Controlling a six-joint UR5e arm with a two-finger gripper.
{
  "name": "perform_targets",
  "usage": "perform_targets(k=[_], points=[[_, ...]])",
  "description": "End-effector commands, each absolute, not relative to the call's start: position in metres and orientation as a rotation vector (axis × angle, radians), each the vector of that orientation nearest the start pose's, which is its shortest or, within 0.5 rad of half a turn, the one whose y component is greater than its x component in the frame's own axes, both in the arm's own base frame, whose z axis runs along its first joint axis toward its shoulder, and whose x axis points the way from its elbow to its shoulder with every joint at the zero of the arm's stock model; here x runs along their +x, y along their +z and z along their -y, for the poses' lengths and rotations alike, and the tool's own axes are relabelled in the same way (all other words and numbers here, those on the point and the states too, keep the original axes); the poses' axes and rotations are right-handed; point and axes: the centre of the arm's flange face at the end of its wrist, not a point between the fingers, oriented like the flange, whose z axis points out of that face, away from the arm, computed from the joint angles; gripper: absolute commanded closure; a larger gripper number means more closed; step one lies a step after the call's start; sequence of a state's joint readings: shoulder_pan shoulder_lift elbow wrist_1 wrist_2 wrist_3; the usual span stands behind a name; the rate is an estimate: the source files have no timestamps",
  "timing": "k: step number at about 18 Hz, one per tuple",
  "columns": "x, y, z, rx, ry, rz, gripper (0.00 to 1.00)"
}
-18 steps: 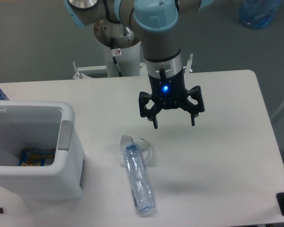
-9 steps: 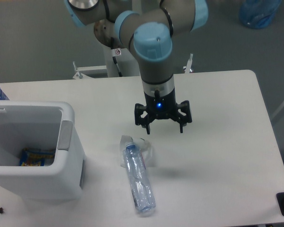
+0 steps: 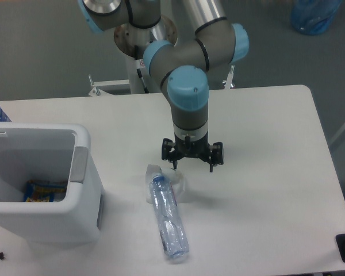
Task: Place the trash in the trash can
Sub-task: 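Lower the open gripper toward the clear plastic wrap beside the bottle, then close the gripper on the clear plastic wrap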
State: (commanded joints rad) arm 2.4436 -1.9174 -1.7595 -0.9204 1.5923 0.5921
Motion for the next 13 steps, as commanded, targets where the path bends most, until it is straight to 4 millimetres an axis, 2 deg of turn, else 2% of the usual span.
perform_targets(k=[5, 8, 11, 13], points=[[-0.375, 0.237, -0.487, -3.064, 0.126, 0.447, 0.0], [-0.375, 0.237, -0.487, -3.059, 0.127, 0.466, 0.0], [-0.375, 0.233, -0.488, -3.064, 0.121, 0.469, 0.13], [-0.375, 0.233, -0.488, -3.064, 0.12, 0.469, 0.29]])
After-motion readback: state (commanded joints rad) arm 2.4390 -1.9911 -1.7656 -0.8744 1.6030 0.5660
